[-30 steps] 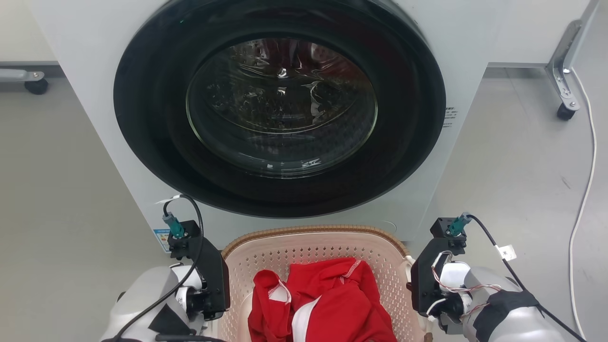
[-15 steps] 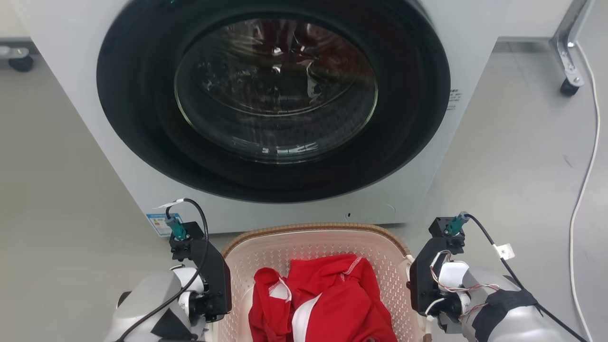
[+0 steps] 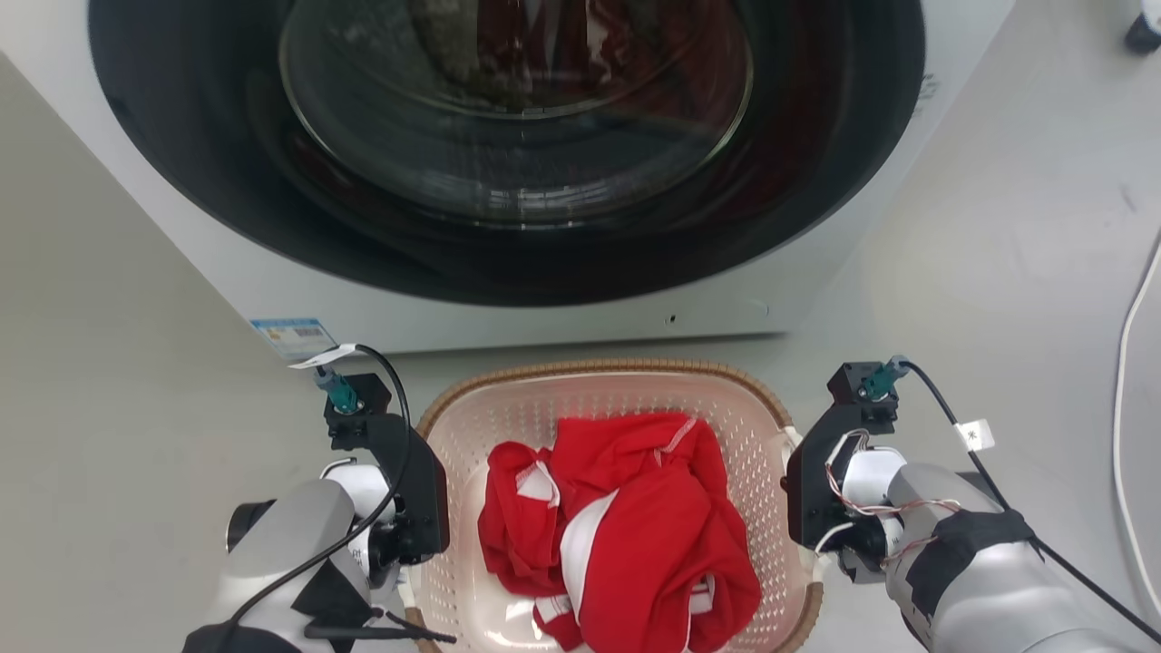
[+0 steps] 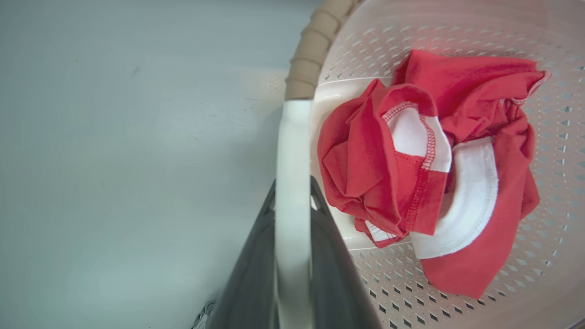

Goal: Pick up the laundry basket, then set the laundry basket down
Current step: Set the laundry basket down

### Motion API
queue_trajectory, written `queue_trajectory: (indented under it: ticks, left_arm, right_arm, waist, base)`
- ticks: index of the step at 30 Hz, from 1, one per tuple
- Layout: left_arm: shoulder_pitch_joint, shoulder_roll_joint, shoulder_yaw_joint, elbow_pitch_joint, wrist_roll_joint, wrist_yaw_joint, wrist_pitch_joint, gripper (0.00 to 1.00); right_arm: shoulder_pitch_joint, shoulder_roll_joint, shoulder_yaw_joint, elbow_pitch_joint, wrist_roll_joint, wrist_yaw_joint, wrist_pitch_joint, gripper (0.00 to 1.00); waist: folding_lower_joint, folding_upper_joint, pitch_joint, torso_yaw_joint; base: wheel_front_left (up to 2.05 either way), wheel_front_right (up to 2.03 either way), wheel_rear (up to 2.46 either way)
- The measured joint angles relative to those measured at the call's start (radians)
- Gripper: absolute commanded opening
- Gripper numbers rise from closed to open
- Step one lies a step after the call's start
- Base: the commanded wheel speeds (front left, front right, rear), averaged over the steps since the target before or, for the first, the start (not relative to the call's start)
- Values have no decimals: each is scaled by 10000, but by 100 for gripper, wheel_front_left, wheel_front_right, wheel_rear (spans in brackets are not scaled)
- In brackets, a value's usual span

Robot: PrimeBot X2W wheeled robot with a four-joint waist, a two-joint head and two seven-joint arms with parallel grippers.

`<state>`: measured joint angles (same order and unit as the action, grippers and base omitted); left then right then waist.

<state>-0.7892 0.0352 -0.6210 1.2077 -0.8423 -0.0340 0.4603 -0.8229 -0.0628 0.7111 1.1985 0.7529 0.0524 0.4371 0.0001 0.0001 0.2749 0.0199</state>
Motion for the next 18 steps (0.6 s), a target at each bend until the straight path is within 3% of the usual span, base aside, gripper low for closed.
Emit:
queue_trajectory:
  ticks: [18]
  left_arm:
    - [-505,46,-316,-598,267,614,-1624,0]
  right_arm:
    - [-870,-105,180,-4,-445,2,-1189,0]
  waist:
    - [1,0,2470,133]
  base:
    - [0,0,0]
